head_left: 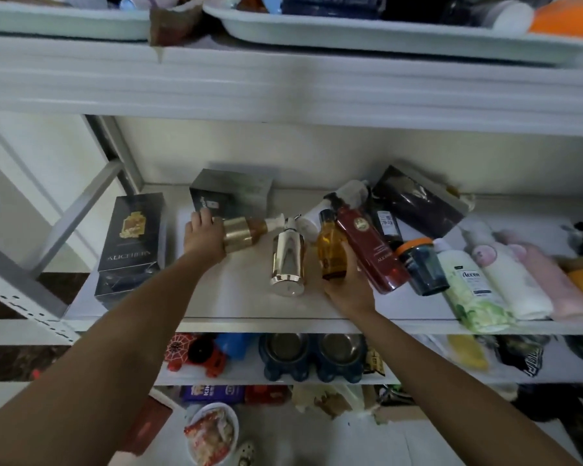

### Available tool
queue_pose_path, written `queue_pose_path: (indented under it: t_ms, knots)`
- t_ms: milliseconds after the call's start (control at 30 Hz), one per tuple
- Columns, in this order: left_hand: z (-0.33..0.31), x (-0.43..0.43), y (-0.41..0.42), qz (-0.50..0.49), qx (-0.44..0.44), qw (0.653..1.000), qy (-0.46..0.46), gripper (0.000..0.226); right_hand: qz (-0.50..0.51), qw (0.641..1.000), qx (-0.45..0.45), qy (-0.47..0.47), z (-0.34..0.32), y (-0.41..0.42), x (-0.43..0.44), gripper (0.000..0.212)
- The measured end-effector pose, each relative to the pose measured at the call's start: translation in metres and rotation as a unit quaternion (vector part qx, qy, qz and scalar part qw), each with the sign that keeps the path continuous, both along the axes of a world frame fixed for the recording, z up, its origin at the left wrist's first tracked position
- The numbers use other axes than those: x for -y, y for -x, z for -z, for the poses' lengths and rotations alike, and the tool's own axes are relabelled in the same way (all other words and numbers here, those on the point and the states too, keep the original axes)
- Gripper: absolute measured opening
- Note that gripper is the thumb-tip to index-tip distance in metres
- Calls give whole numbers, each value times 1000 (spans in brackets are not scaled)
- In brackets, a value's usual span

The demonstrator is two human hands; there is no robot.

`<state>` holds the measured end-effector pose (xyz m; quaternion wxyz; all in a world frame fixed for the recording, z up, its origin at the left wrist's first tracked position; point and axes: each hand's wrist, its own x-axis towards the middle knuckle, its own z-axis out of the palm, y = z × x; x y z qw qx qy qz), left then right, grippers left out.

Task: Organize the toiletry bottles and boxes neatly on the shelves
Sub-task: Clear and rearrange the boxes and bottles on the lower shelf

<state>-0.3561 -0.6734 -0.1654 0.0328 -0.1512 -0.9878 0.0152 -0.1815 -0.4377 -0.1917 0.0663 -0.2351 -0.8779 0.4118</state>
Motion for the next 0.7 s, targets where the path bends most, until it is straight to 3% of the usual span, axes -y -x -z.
queue_pose_path:
  t_ms: [433, 533, 633, 700]
  knots:
    - [7, -48, -67, -102, 86, 991, -12, 87, -36, 996, 83, 6, 12, -21, 27, 86]
    - [6, -51, -78, -146, 119, 982, -20, 96, -71, 989, 114, -54, 12, -23, 21, 86]
    - [0, -44, -82, -156, 170, 971, -56, 87, -120, 976, 163, -79, 6, -22, 8, 79]
    - [-9, -38, -79, -144, 242, 956, -78, 82, -139, 973, 145, -111, -2, -21, -1, 67]
